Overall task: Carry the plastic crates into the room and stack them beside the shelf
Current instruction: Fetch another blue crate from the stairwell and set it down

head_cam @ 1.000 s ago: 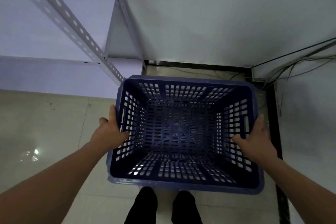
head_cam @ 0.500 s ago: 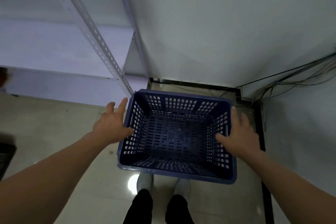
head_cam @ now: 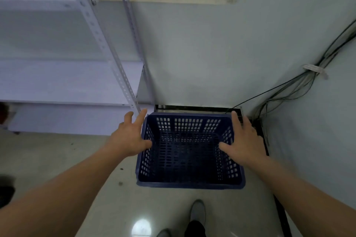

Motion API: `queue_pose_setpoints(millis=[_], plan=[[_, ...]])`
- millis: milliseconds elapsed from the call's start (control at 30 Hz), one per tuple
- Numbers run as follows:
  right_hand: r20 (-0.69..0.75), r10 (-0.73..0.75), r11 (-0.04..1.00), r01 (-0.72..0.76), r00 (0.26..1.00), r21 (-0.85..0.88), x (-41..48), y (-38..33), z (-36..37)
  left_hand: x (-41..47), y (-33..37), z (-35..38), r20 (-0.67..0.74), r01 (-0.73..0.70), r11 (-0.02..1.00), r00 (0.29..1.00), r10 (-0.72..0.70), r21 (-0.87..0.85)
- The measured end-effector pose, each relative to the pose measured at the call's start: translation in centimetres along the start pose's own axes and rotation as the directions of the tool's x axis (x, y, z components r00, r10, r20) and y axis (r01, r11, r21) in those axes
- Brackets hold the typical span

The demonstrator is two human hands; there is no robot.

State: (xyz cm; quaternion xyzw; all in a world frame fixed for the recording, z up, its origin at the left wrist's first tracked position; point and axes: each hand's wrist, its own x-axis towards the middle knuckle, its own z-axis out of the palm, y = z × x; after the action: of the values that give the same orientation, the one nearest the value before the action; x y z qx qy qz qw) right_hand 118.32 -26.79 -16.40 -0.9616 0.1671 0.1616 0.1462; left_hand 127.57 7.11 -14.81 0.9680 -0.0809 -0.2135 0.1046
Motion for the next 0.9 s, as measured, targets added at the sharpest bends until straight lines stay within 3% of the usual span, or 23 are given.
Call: queue_pose_setpoints(millis=[500,900], plan=[[-0.165,0.09,0.996,-0.083,0.982,0.045,-9.0,-2.6,-3.3,-5.0,-0.6,-4.2,-0.025,-0.183,0.983,0.983,0.184,0.031],[-0.298,0.184,0.983,-0.182,0.937,0.034,-17.9,0.6,-7.0,-8.7,7.5,-6.5,-0.042,-0.385,0.921,0.921,0.388,0.063]])
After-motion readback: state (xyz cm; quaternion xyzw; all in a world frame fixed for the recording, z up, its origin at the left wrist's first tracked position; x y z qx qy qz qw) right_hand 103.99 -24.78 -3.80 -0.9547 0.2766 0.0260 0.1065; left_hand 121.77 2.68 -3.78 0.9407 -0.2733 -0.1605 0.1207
